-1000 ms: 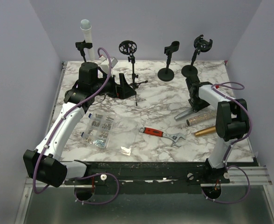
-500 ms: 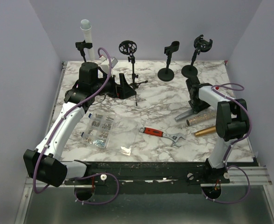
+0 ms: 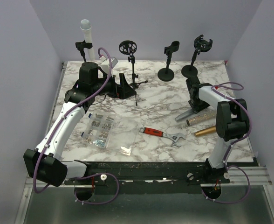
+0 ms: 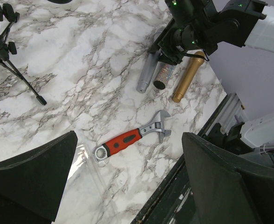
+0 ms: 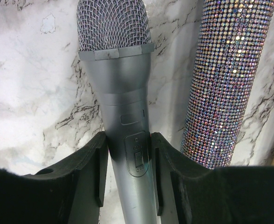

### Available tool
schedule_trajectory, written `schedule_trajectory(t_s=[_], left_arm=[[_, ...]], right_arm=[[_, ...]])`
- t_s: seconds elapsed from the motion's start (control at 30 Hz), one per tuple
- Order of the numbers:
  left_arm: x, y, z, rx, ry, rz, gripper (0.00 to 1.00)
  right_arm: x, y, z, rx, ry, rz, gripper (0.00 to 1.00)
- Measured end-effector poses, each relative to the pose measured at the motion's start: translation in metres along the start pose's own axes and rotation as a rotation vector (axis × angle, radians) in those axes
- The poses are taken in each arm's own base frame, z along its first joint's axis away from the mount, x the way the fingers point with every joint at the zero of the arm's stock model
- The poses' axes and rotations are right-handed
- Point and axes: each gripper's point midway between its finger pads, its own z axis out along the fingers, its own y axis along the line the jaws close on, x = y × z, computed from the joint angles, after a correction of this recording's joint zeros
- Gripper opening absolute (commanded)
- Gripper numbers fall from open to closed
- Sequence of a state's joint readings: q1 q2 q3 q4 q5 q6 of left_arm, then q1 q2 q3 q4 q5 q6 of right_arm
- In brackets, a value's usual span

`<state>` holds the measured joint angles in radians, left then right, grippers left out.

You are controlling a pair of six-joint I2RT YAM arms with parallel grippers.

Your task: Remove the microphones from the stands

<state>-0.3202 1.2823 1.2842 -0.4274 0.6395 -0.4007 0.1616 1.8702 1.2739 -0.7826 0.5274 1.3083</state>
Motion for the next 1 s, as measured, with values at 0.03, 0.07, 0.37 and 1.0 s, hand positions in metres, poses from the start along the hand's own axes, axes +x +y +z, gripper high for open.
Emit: schedule_trajectory(t_s=[0.03,0.07,0.37,1.0], left_arm=[[0.0,0.0,0.0,-0.001,0.0,-0.001,0.99],[0.0,0.0,0.0,0.0,0.001,0.0,0.99],[0.0,0.001,0.002,0.0,0.0,-0.001,0.98],[0.005,0.007,0.006,-0.004,0.005,-0.017,0.98]], right_arm=[[0.0,0.0,0.0,0.0,0.0,-0.001,0.46],[0.0,0.0,0.0,0.0,0.0,-0.002,0.51],[-0.001,0.0,-0.002,-0.006,-0.002,-0.023,0.54],[-0.015,0.037,-0.081,-0.585,-0.019,-0.16,1.0]])
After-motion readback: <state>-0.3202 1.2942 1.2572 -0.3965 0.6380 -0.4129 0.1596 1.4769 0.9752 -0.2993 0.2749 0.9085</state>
